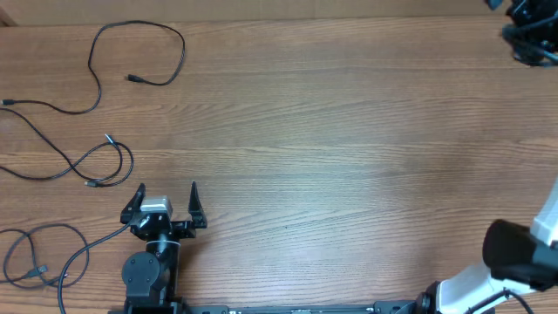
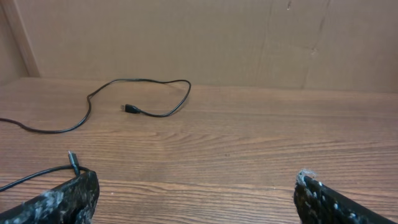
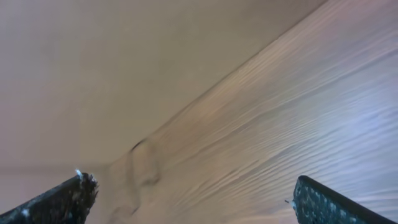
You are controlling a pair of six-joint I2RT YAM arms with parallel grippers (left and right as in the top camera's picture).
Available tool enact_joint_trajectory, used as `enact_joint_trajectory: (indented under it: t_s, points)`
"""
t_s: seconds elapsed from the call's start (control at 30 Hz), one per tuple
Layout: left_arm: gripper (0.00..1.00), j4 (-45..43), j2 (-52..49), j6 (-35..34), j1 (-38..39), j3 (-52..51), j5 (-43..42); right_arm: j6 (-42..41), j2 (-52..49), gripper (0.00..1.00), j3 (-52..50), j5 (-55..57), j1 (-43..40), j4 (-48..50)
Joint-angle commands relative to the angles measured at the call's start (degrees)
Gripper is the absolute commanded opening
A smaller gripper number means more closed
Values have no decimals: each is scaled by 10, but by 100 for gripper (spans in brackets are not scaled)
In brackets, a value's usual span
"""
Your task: Untangle cables
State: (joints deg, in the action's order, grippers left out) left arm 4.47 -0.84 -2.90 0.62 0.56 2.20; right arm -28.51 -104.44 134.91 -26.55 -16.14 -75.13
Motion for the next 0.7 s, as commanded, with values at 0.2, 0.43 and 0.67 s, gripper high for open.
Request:
enact_joint_trajectory:
  t_s: [0.2, 0.43, 0.67]
  points:
    - [100, -2, 6, -5, -4, -3, -3, 3, 183, 100, 4, 281, -3, -25]
    - [100, -2, 6, -5, -4, -3, -3, 71, 254, 100, 4, 315, 12, -36]
    - [99, -2, 6, -5, -4, -3, -3, 171, 381, 100, -137, 314, 83, 116]
